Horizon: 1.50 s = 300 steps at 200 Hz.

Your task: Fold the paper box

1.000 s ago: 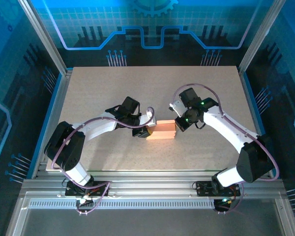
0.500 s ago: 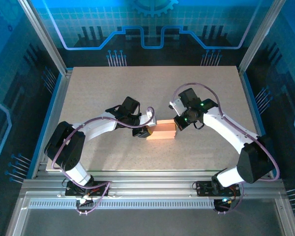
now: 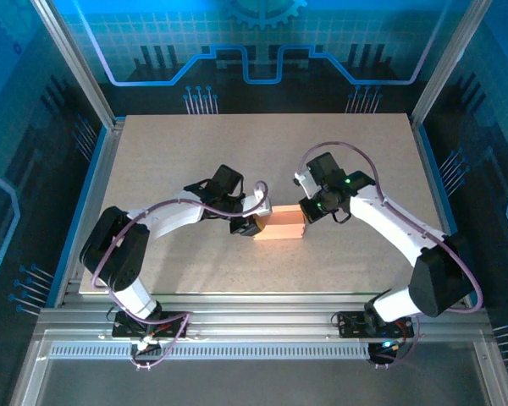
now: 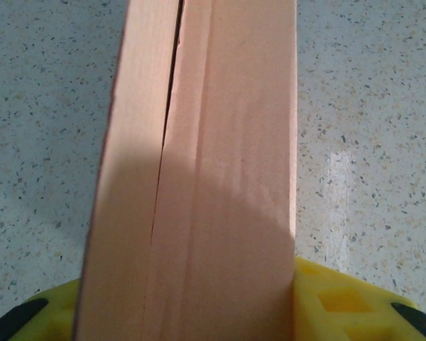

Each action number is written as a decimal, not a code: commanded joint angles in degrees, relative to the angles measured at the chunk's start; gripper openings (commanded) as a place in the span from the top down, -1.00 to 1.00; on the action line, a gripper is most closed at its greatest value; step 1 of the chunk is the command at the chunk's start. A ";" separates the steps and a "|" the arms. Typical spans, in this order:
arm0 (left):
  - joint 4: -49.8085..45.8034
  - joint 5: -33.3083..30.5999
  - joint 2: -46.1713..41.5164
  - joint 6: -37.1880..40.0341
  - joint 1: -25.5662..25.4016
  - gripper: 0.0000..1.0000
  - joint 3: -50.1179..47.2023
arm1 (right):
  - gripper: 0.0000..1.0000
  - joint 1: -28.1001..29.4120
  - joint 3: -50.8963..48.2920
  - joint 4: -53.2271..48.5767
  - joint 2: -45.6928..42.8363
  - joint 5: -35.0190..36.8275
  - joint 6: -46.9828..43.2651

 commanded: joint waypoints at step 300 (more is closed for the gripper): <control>-6.78 -0.86 2.36 -0.73 -0.68 0.31 1.67 | 0.54 -4.23 -1.46 3.03 -1.34 -6.17 -2.46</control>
